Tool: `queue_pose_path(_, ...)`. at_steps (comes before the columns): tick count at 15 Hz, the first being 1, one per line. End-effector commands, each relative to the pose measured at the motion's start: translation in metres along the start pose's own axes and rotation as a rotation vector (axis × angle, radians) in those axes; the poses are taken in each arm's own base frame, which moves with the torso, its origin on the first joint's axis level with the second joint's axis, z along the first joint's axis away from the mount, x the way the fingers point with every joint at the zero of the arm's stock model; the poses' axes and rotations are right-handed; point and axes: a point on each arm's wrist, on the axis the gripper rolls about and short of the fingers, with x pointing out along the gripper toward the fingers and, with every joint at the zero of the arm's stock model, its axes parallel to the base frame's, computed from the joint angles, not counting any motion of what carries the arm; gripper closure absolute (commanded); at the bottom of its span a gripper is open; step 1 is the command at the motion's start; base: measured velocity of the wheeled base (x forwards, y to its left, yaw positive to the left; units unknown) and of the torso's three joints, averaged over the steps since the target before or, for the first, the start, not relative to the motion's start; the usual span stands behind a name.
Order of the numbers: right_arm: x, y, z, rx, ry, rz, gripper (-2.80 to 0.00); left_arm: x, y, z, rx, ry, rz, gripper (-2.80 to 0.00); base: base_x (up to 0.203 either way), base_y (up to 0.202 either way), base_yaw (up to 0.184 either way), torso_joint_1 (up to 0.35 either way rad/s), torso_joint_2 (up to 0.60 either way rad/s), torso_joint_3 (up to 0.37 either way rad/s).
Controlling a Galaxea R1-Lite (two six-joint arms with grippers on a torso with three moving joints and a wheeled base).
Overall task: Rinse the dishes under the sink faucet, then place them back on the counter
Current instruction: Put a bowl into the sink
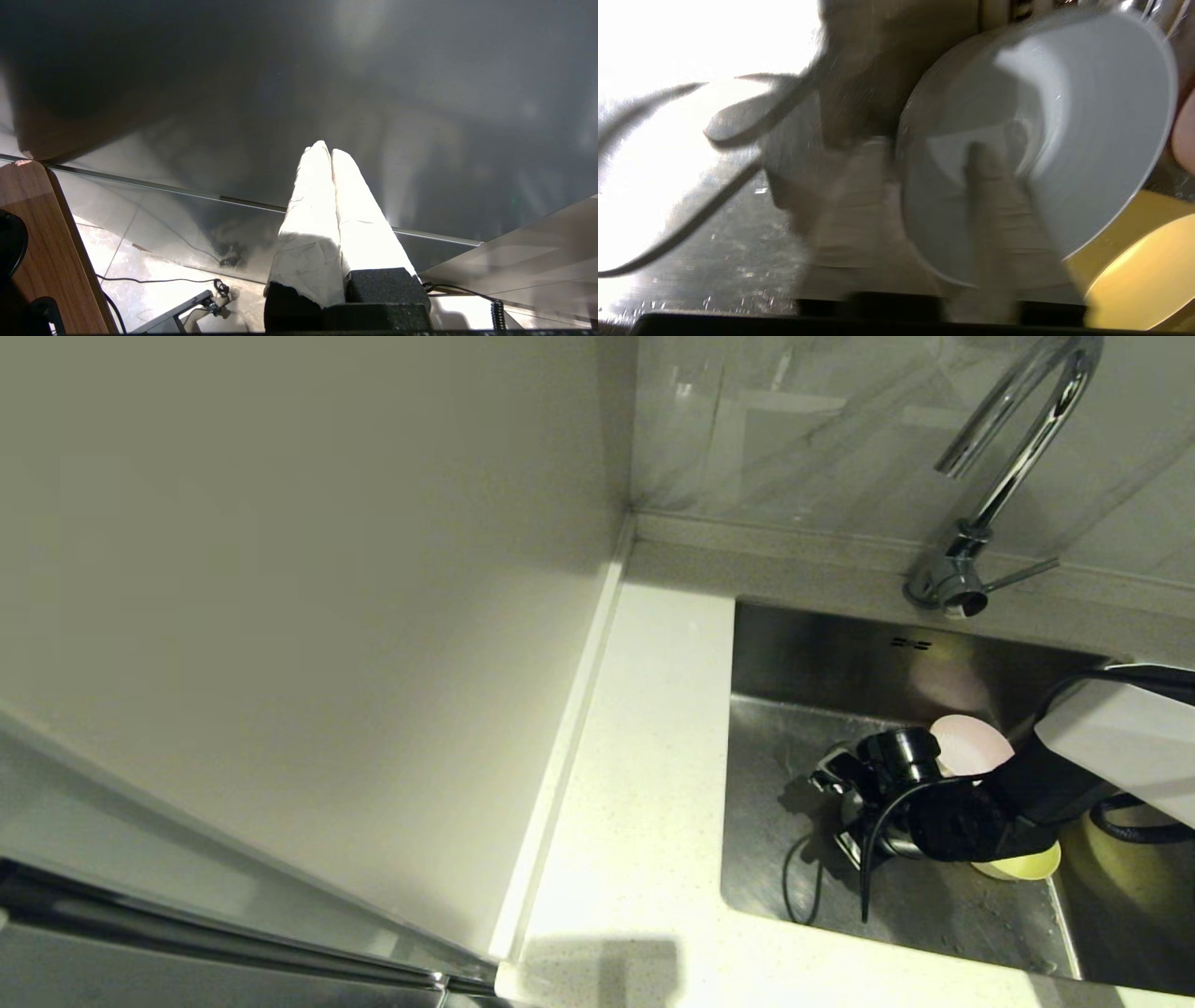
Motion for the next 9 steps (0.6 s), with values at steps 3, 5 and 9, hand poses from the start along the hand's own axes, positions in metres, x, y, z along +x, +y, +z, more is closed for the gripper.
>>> queue_pose_path(3,-0.001,-0.005,0.002,0.011,-0.008,-0.01,-2.8,0.0,0.0,-0.001,0.0,0.003,0.0,0.0,0.0,0.0,0.0,0.0,0.0,0.0)
queue_pose_path(5,-0.006,-0.009,0.004,0.019,-0.024,-0.019,-2.8,0.0,0.0,-0.001,0.0,0.003,0.0,0.0,0.0,0.0,0.0,0.0,0.0,0.0)
queue_pose_path(9,-0.051,-0.033,0.022,0.1,-0.152,-0.03,-2.8,0.0,0.0,-0.001,0.0,0.003,0.0,0.0,0.0,0.0,0.0,0.0,0.0,0.0)
